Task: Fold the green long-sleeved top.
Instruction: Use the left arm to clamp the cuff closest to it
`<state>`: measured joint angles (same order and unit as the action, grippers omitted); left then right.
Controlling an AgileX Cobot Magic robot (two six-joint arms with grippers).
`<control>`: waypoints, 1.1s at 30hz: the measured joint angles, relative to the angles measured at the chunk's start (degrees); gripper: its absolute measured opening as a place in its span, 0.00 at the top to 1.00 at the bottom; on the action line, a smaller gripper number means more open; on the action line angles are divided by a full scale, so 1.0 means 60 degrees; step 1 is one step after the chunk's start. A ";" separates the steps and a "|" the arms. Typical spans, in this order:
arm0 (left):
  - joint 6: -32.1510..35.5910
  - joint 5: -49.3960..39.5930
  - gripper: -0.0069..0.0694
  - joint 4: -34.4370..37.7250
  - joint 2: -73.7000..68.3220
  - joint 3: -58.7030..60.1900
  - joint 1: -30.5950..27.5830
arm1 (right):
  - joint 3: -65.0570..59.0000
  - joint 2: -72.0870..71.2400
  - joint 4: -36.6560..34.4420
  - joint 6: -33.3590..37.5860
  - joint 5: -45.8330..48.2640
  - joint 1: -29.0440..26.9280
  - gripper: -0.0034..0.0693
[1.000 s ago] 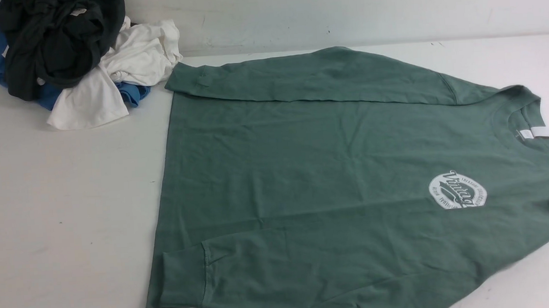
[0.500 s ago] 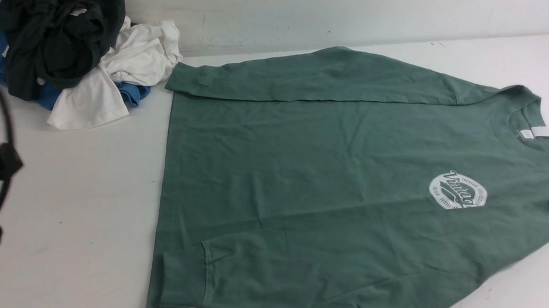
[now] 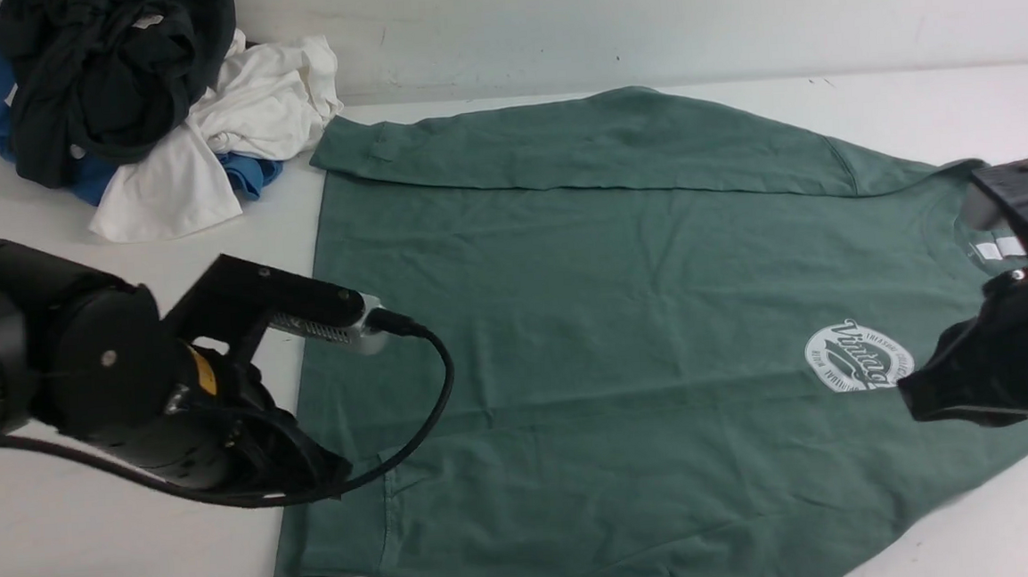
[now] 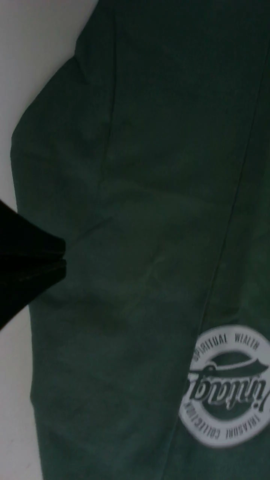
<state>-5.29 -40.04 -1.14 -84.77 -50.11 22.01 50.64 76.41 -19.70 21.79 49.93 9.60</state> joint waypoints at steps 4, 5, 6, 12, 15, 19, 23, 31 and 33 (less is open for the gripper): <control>-0.0617 0.0139 0.57 0.0043 -0.0860 -0.0170 -0.0073 | 0.0000 0.0313 -0.0859 0.0994 -0.0239 0.0000 0.97; -0.0798 0.0271 0.53 0.0095 -0.1065 -0.0197 -0.0111 | 0.0004 0.0344 -0.0991 0.1181 -0.0361 0.0000 0.97; -0.0900 0.0361 0.51 0.0115 -0.1180 -0.0208 -0.0127 | 0.0012 0.0375 -0.1105 0.1267 -0.0426 0.0000 0.97; -0.1299 0.0715 0.45 0.0295 -0.2142 -0.0216 -0.0234 | 0.0011 0.0415 -0.1574 0.1510 -0.0673 0.0000 0.97; -0.1307 0.0725 0.49 0.0354 -0.2257 -0.0216 -0.0234 | 0.0011 0.0415 -0.1594 0.1510 -0.0773 0.0000 0.97; -0.1307 0.0548 0.59 0.0363 -0.2227 -0.0475 -0.0234 | 0.0011 0.0415 -0.1630 0.1529 -0.0825 0.0000 0.97; -0.1307 0.0138 0.71 0.0363 -0.2143 -0.0976 -0.0234 | 0.0011 0.0415 -0.1630 0.1538 -0.0829 0.0000 0.97; -0.1307 0.0207 0.72 0.0347 -0.2140 -0.1165 -0.0234 | 0.0011 0.0415 -0.1630 0.1546 -0.0848 0.0000 0.97; -0.1298 0.0208 0.65 0.0347 -0.2140 -0.1165 -0.0234 | 0.0011 0.0415 -0.1630 0.1546 -0.0848 0.0000 0.97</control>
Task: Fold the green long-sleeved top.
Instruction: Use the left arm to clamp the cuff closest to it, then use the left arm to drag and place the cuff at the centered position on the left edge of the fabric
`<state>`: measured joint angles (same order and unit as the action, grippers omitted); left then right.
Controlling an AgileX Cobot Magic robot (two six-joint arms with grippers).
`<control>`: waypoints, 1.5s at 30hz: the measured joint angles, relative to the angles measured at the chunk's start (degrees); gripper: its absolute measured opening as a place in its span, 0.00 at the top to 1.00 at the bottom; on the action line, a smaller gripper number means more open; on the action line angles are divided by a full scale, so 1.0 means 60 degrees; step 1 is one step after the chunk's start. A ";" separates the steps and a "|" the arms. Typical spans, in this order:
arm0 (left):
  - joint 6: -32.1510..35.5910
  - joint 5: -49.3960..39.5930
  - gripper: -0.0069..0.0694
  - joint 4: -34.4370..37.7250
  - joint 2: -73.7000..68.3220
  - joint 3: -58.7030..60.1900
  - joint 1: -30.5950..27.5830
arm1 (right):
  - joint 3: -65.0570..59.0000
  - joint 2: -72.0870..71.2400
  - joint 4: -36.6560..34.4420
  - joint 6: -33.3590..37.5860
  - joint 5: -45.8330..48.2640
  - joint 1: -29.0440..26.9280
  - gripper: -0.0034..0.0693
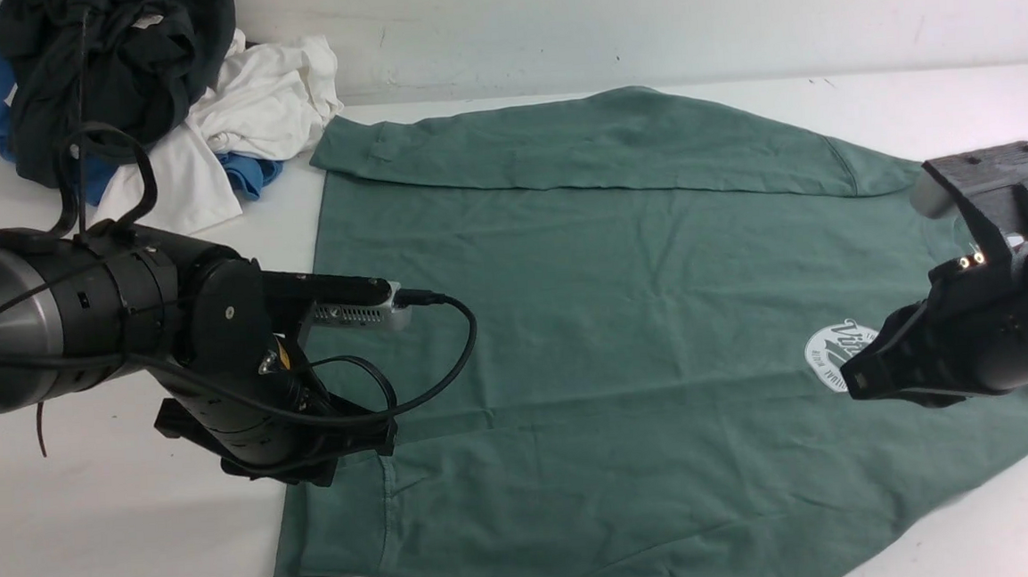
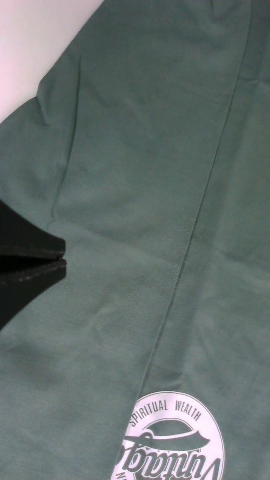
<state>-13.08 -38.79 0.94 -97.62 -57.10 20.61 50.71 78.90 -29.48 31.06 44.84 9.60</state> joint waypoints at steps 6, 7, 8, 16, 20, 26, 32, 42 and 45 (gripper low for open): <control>0.0000 0.0000 0.48 0.0000 0.0000 0.0000 0.0000 | 0.0000 0.0000 -0.0066 0.0000 0.0000 0.0000 0.97; 0.0000 0.0000 0.47 0.0009 -0.0011 0.0000 0.0000 | 0.0000 0.0000 -0.0108 0.0000 0.0000 0.0000 0.97; 0.0000 0.0000 0.47 0.0009 -0.0024 0.0000 0.0000 | 0.0000 0.0000 -0.0120 0.0000 0.0000 0.0000 0.97; 0.0113 0.0000 0.64 0.0009 -0.0679 -0.0008 0.0000 | 0.0000 0.0000 -0.0185 0.0000 -0.0010 0.0000 0.97; 0.0331 0.0008 0.76 0.0009 -0.0642 -0.0008 0.0000 | 0.0000 0.0000 -0.0185 0.0000 -0.0010 0.0000 0.97; 0.0547 -0.0001 0.91 0.0001 -0.0015 -0.0241 0.0000 | 0.0000 0.0000 -0.0185 0.0108 -0.0010 0.0000 0.97; 0.1203 -0.0084 0.92 -0.0001 0.0825 -0.1126 0.0000 | 0.0000 0.0000 -0.0185 0.0108 -0.0066 0.0000 0.97; 0.1991 -0.0072 0.92 -0.1331 0.0171 -0.4714 -0.0076 | 0.0000 0.0000 -0.0185 0.0133 -0.0164 0.0000 0.97; 0.1951 0.0118 0.92 -0.1549 -0.0778 -0.5246 -0.0310 | 0.0000 0.0000 -0.0185 0.0136 -0.0164 0.0000 0.97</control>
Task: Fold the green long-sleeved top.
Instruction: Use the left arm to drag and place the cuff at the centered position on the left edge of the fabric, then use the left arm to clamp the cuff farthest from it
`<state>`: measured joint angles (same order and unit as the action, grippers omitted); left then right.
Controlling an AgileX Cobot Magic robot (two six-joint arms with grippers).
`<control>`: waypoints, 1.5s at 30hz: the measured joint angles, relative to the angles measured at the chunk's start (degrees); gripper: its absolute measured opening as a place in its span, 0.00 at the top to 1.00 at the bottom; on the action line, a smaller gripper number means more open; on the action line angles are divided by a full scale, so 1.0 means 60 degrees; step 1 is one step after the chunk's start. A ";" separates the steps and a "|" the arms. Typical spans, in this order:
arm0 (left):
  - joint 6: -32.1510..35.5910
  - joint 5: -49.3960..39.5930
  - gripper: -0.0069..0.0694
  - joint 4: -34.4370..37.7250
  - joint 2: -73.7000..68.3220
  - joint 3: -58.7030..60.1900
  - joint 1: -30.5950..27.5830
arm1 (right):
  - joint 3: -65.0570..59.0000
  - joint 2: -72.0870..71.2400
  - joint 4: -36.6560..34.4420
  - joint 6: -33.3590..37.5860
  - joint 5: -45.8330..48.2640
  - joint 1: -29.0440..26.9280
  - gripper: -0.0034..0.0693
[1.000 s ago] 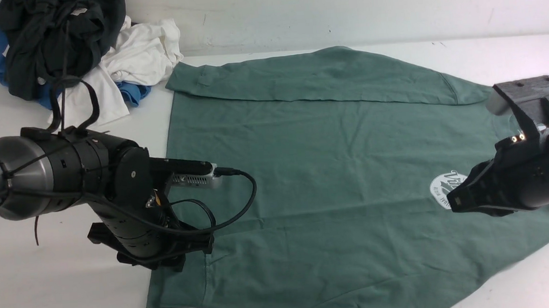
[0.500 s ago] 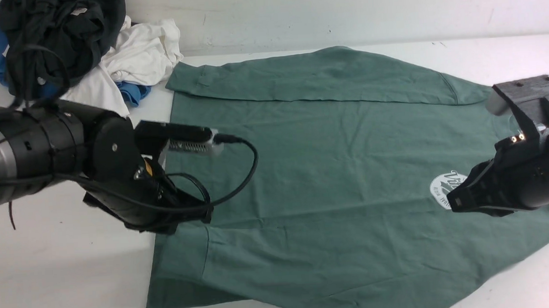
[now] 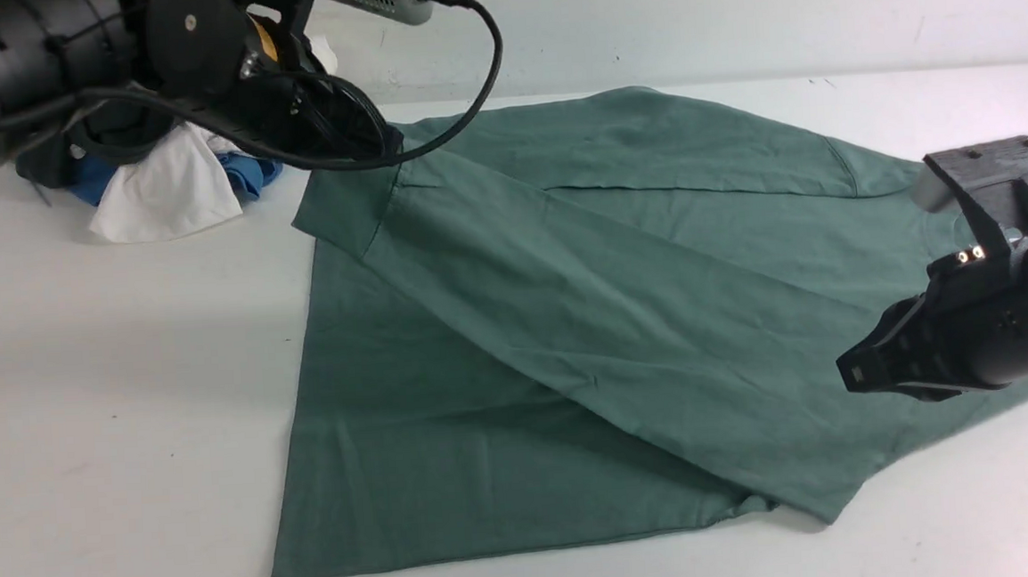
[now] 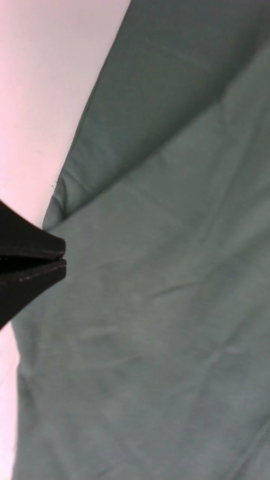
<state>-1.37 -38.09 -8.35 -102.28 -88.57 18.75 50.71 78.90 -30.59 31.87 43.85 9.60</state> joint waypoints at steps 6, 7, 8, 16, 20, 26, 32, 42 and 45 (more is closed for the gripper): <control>-0.0370 0.0410 0.86 -0.0079 -0.2386 -0.0895 -0.0496 | 0.0000 0.0000 0.0009 0.0000 -0.0010 0.0000 0.97; -0.0442 0.0396 0.85 -0.0089 -0.2589 -0.1012 -0.0538 | 0.0000 0.0000 0.0009 0.0000 -0.0010 0.0000 0.97; -0.0628 0.0299 0.76 -0.0112 -0.3040 -0.1365 -0.0645 | 0.0000 0.0000 0.0009 0.0008 -0.0017 0.0000 0.97; -0.0755 -0.0906 0.50 -0.0065 -0.3254 -0.2873 -0.0767 | 0.0003 0.0416 -0.0440 0.0019 -0.0028 0.0000 0.97; -0.0003 -0.2193 0.52 0.0500 -0.3545 -0.3941 -0.0808 | 0.0059 0.1416 -0.1253 0.0599 -0.0175 0.0174 0.97; 0.0501 -0.2722 0.59 0.1119 -0.4388 -0.5104 -0.0964 | 0.0067 0.3335 -0.1734 0.1371 -0.0665 0.0782 0.97; 0.0465 -0.2956 0.60 0.2346 -0.5277 -0.6495 -0.1378 | 0.0069 0.3778 -0.0791 0.0812 -0.0667 0.1677 0.97; 0.0574 -0.1770 0.48 0.4461 -0.7043 -0.8650 -0.2640 | -0.0477 0.2788 0.1445 -0.0986 -0.0504 0.3030 0.97; 0.0738 -0.0915 0.40 0.4689 -0.7967 -0.9490 -0.2968 | -0.0519 0.1912 0.1678 -0.1143 -0.0355 0.3032 0.97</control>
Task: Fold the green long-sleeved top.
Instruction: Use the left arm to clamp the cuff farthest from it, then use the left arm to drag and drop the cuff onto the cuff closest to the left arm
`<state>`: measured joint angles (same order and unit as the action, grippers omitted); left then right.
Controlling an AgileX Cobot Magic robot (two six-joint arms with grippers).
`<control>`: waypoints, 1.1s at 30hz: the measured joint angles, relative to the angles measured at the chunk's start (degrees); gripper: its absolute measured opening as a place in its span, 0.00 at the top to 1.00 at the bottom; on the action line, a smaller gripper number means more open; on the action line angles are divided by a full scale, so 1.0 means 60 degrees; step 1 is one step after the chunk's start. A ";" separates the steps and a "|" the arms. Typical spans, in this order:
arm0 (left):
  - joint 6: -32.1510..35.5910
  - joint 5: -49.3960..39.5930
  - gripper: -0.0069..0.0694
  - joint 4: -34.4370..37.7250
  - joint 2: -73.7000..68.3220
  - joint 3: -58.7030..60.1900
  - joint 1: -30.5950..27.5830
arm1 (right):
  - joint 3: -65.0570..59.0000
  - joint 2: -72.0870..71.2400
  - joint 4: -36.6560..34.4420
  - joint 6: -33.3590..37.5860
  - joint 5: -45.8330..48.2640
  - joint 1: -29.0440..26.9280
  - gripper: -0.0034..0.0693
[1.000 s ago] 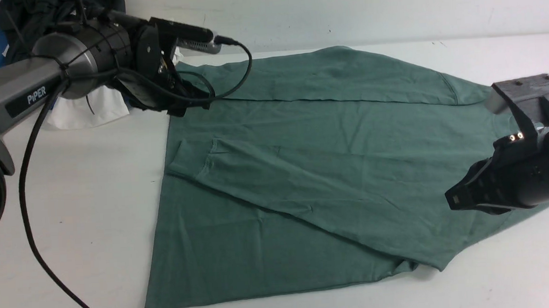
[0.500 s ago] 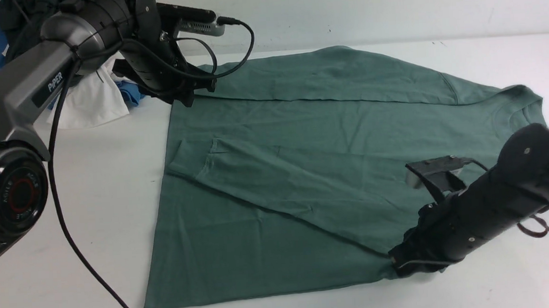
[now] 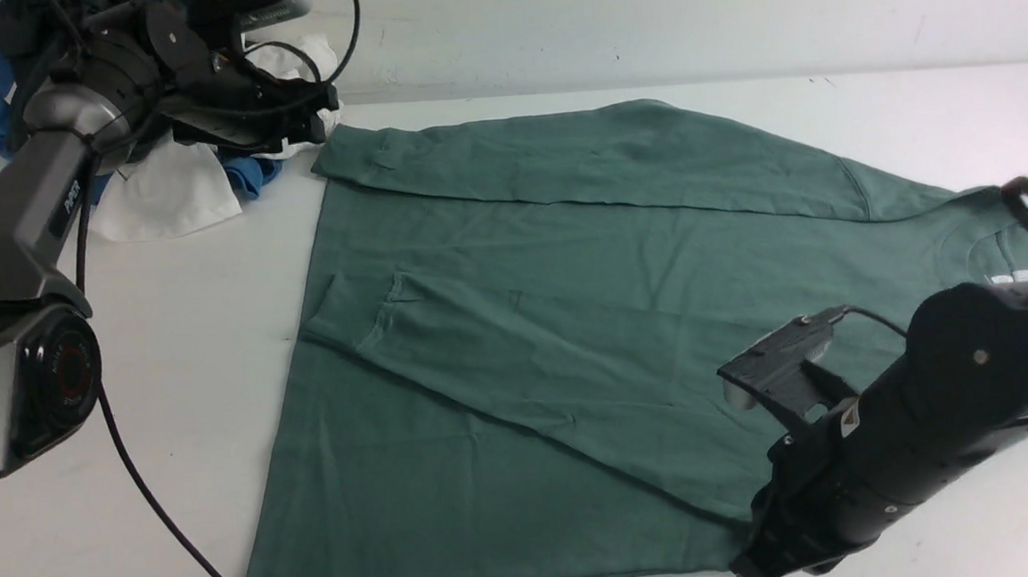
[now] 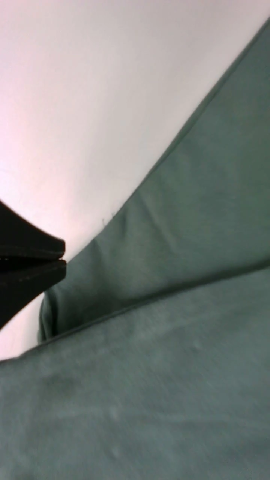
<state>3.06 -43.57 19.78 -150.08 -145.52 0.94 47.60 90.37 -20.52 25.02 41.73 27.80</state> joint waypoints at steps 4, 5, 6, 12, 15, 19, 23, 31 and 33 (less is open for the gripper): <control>0.0488 0.1154 0.35 0.0174 -0.0949 -0.0743 -0.0005 | 0.0000 -0.0614 0.0127 -0.0034 0.0278 0.0000 0.97; 0.0512 0.1154 0.35 0.0193 -0.0994 -0.0775 0.0006 | 0.0000 -0.0629 0.0131 -0.0043 0.0278 0.0000 0.97; 0.0661 0.1570 0.35 0.0319 -0.1342 -0.1009 0.0039 | 0.0000 -0.0704 0.0131 -0.0045 0.0386 0.0000 0.97; 0.1004 0.2644 0.36 0.0705 -0.2288 -0.1383 0.0100 | 0.0000 -0.0770 0.0081 -0.0076 0.0585 0.0000 0.97; 0.1423 0.2931 0.42 0.1150 -0.2438 -0.1442 0.0100 | 0.0000 -0.0770 0.0081 -0.0076 0.0607 0.0000 0.97; 0.2588 0.3061 0.64 0.1752 -0.2513 -0.1449 0.0170 | 0.0000 -0.0770 0.0079 -0.0076 0.0607 0.0000 0.97; 0.3461 0.2891 0.87 0.1866 -0.2469 -0.1517 0.0359 | 0.0000 -0.0770 0.0057 -0.0046 0.0610 0.0000 0.97; 0.3582 0.1548 0.89 0.1675 -0.1532 -0.1665 0.0419 | 0.0000 -0.0770 0.0057 -0.0028 0.0682 0.0000 0.97; 0.3582 0.1452 0.89 0.1554 -0.1353 -0.1685 0.0419 | 0.0000 -0.0770 0.0057 -0.0004 0.0682 0.0000 0.97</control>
<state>24.55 -34.86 29.10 -158.20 -155.63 3.45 47.60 85.75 -20.18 24.99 45.82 27.80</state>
